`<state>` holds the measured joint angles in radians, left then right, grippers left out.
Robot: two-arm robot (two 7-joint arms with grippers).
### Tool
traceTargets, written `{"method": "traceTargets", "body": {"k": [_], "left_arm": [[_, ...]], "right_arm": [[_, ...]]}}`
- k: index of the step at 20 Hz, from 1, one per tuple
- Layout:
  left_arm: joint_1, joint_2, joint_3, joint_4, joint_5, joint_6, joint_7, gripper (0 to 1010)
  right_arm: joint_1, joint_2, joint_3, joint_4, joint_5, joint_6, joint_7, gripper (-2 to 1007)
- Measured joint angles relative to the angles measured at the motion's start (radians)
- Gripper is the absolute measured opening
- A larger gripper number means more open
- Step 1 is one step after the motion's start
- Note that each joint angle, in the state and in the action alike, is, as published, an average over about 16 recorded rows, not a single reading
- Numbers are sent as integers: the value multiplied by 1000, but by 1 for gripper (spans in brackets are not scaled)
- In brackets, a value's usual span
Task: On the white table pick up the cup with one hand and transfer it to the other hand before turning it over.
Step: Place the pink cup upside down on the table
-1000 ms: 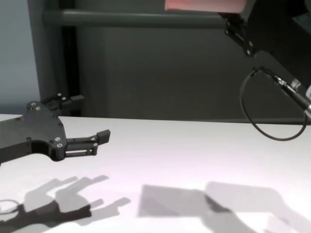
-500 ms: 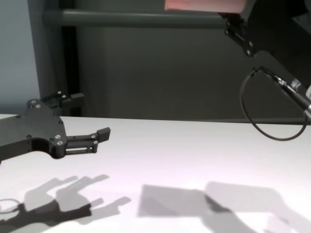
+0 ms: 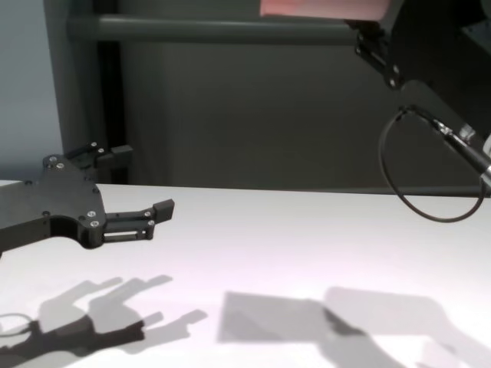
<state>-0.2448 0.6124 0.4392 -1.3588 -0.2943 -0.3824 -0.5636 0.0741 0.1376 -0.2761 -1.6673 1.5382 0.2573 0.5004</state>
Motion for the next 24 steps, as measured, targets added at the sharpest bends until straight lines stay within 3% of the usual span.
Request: {"method": "traceTargets", "body": {"k": [13, 18, 24], "left_arm": [[-1, 1, 1, -1, -1, 2, 1, 1001], [-2, 1, 1, -1, -1, 2, 1, 1001], [-2, 1, 1, -1, -1, 2, 1, 1001]], "right_arm": [[3, 11, -5, -1, 1, -13, -11, 737], [4, 31, -9, -11, -8, -37, -35, 737], [-4, 62, -7, -36, -33, -87, -86, 737]]}}
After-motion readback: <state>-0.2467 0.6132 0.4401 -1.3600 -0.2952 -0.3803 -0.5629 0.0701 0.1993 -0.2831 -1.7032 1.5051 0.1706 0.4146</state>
